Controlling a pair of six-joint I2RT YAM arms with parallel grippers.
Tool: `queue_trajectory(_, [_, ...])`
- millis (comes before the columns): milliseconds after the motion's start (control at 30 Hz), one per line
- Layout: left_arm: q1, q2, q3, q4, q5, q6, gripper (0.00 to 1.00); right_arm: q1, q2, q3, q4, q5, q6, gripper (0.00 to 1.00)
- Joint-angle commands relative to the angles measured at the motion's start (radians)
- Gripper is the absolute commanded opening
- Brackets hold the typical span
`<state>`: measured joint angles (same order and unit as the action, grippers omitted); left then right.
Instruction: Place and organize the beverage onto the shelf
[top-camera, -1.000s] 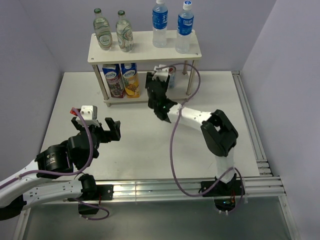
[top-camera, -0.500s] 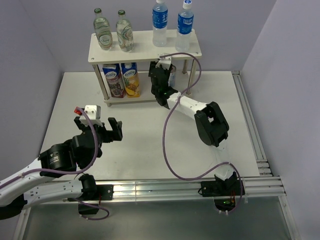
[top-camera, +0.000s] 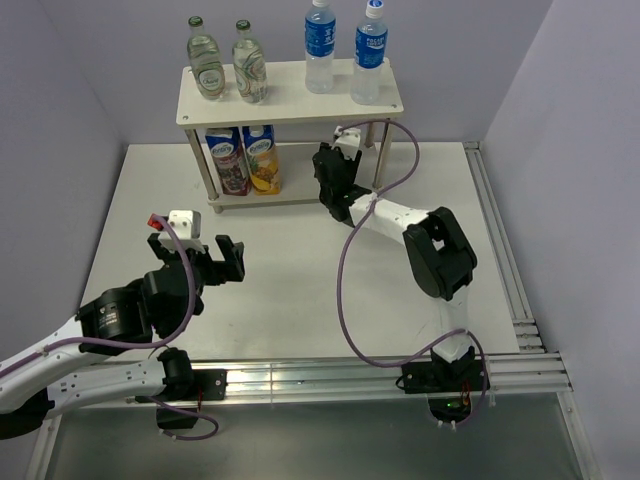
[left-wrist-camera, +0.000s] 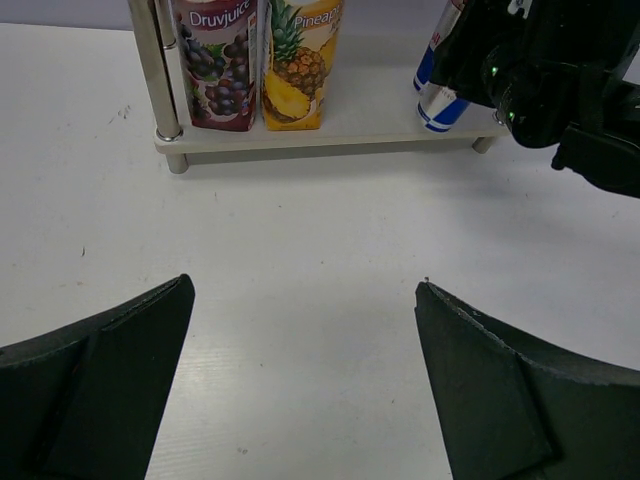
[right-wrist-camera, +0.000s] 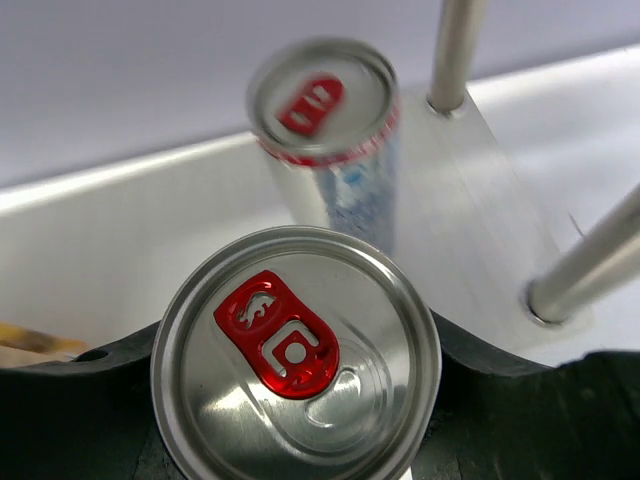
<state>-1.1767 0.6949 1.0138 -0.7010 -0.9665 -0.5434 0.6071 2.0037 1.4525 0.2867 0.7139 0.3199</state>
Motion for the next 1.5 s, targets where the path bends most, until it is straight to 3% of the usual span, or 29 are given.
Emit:
queue_trajectory(0, [-0.003, -0.015, 0.017, 0.023, 0.003, 0.000, 0.99, -0.003, -0.002, 0.052, 0.034, 0.015, 0.024, 0.00])
queue_trajectory(333, [-0.003, 0.003, 0.017, 0.018, 0.000, 0.000, 0.99, -0.007, 0.148, 0.247, 0.057, 0.028, -0.084, 0.00])
queue_trajectory(533, [-0.003, 0.002, 0.017, 0.017, -0.001, 0.000, 0.99, -0.010, 0.196, 0.269, 0.098, 0.029, -0.142, 0.00])
queue_trajectory(600, [-0.003, 0.002, 0.017, 0.018, -0.001, 0.000, 0.99, -0.013, 0.204, 0.266, 0.097, 0.021, -0.140, 0.12])
queue_trajectory(633, [-0.003, 0.003, 0.017, 0.017, -0.003, 0.000, 0.99, -0.013, 0.201, 0.247, 0.118, 0.016, -0.142, 0.22])
queue_trajectory(667, [-0.003, 0.003, 0.017, 0.017, -0.005, 0.000, 0.99, -0.013, 0.198, 0.237, 0.126, 0.006, -0.142, 0.56])
queue_trajectory(733, [-0.003, 0.005, 0.019, 0.015, -0.005, -0.001, 0.99, -0.013, 0.188, 0.218, 0.135, 0.005, -0.137, 0.80])
queue_trajectory(767, [-0.003, 0.006, 0.017, 0.015, -0.006, 0.000, 0.99, -0.013, 0.182, 0.213, 0.134, 0.002, -0.130, 0.99])
queue_trajectory(1200, [-0.003, 0.002, 0.020, 0.008, -0.017, -0.006, 0.99, 0.037, -0.054, -0.041, 0.147, 0.035, -0.064, 1.00])
queue_trajectory(1467, [-0.003, -0.012, 0.020, 0.001, -0.025, -0.013, 0.99, 0.227, -0.410, -0.343, 0.027, 0.189, 0.063, 1.00])
